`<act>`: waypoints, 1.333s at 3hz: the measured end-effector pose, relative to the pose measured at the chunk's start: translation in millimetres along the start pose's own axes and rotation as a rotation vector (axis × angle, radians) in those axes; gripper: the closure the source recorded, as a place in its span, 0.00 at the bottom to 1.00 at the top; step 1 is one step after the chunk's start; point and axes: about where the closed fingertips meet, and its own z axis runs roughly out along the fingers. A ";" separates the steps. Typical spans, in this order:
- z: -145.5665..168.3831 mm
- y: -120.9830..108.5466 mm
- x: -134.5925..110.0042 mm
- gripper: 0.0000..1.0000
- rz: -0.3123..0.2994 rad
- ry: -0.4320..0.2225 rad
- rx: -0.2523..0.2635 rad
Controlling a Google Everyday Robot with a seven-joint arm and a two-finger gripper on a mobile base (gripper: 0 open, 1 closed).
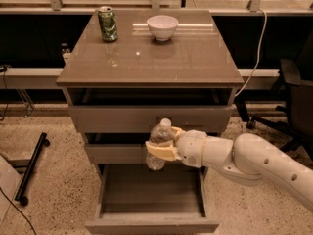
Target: Place water bottle into bottom drawer
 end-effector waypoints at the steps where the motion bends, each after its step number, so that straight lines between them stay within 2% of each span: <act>1: 12.5 -0.7 52.9 1.00 0.038 -0.047 0.012; 2: 20.7 -3.8 88.2 1.00 0.067 -0.061 0.021; 3: 26.4 -14.3 142.2 1.00 0.117 -0.056 0.040; 4: 25.7 -24.3 177.4 1.00 0.147 -0.038 0.050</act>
Offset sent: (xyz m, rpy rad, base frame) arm 0.0007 0.0006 -0.1355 0.1082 0.0523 -0.0643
